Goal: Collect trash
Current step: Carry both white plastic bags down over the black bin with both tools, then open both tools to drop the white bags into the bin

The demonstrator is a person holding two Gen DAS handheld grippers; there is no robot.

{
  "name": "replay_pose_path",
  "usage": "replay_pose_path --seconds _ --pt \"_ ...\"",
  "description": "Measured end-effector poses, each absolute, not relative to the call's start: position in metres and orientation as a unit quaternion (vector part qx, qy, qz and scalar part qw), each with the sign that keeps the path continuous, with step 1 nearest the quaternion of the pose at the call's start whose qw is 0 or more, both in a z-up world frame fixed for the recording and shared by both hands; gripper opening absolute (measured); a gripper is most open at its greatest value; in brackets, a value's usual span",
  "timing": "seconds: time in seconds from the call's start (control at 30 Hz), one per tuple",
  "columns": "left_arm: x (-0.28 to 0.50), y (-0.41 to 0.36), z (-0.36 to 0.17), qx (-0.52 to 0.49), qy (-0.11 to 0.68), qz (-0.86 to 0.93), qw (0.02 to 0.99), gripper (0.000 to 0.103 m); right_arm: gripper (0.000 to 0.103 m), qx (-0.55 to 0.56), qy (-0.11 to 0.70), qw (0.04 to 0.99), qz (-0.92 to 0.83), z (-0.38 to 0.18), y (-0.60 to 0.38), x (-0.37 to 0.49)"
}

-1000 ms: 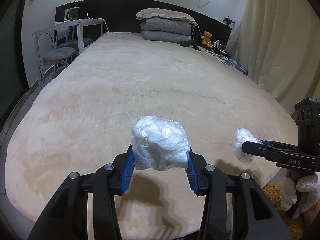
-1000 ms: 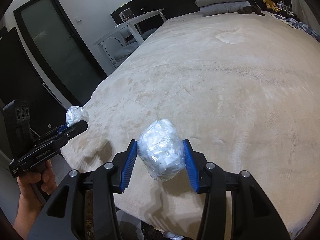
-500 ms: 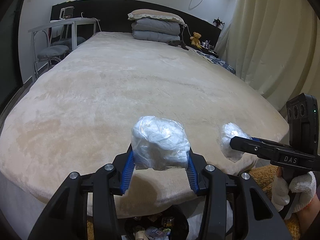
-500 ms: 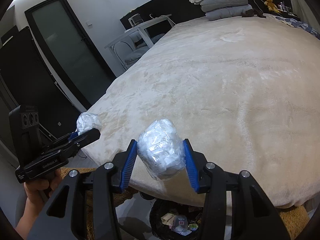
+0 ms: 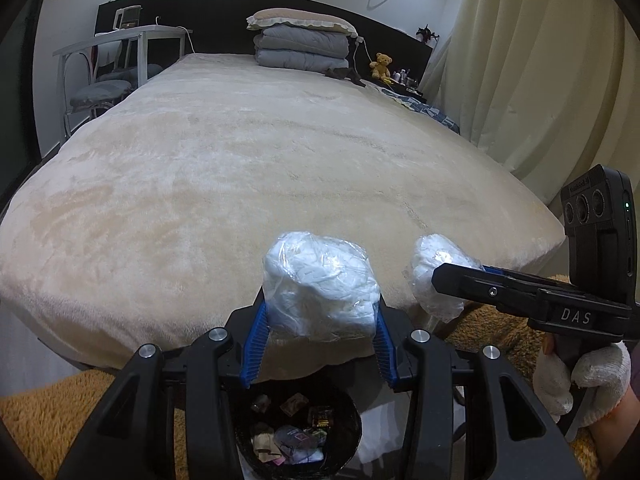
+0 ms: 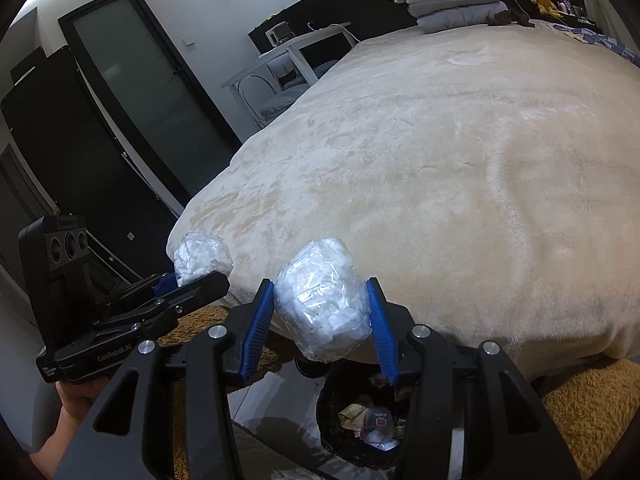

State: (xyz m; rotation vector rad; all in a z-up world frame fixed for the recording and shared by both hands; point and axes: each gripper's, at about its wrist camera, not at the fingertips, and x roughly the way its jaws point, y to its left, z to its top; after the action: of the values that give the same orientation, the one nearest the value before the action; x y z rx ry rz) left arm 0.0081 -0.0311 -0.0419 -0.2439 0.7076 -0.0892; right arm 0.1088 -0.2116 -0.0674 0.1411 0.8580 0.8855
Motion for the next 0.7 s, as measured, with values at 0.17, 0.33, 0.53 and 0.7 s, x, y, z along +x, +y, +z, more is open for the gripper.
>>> replay_pose_path --seconds 0.17,0.33,0.53,0.7 --pt "0.000 -0.038 -0.056 -0.120 0.370 -0.044 0.920 0.044 0.047 0.074 0.420 0.806 0.410 -0.077 -0.213 0.099" --pt "-0.003 -0.043 -0.070 -0.122 0.400 -0.044 0.907 0.044 0.047 0.079 0.451 0.795 0.397 -0.090 -0.210 0.096" --pt "-0.004 -0.042 -0.094 -0.139 0.444 -0.039 0.884 0.044 0.047 0.088 0.506 0.772 0.374 -0.111 -0.210 0.097" --pt "0.001 -0.045 -0.114 -0.149 0.489 -0.043 0.859 0.044 0.047 0.074 0.541 0.756 0.362 -0.128 -0.206 0.096"
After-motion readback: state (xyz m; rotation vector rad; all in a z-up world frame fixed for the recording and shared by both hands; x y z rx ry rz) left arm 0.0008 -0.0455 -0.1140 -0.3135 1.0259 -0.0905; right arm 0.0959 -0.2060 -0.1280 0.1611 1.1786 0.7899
